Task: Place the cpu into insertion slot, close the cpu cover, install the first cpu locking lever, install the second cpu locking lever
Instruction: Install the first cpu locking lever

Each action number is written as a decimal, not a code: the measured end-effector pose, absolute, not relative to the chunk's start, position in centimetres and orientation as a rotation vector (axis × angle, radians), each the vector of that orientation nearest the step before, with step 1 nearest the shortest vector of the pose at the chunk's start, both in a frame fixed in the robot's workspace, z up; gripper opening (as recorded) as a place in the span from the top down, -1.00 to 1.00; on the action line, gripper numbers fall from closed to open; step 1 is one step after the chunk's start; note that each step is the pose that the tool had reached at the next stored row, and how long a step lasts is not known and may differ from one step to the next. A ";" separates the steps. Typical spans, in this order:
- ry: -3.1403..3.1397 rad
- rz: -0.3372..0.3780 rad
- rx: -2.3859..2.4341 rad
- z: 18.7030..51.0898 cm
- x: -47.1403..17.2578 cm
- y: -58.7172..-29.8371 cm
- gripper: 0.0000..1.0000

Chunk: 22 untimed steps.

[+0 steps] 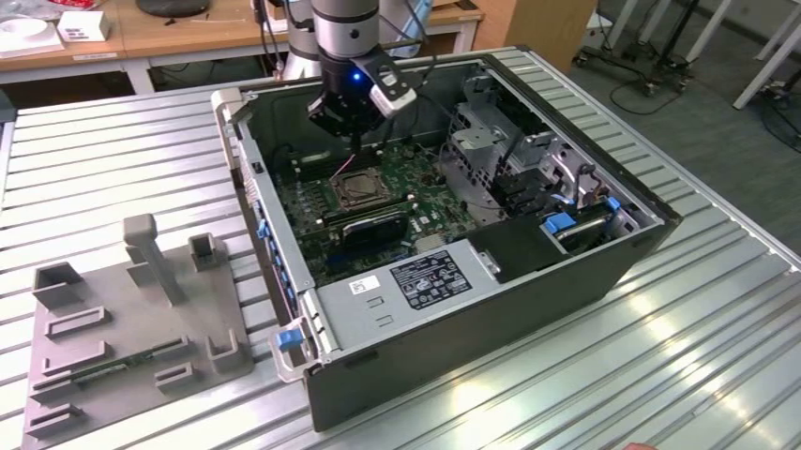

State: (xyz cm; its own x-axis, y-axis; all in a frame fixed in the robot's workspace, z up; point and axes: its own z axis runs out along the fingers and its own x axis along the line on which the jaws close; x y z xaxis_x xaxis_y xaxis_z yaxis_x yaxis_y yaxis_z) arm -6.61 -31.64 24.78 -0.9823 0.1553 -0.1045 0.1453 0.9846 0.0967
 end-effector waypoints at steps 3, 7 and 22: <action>3.018 0.133 0.229 24.8 -6.6 -31.6 0.79; 3.018 0.132 0.228 24.8 -6.7 -31.6 0.79; 3.022 0.184 0.160 23.3 -7.3 -31.0 0.79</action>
State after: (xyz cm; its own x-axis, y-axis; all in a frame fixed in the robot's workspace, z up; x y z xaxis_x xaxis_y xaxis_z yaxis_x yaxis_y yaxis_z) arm -7.26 -30.99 23.27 -0.9884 0.1116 -0.1031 0.0982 0.9871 0.1266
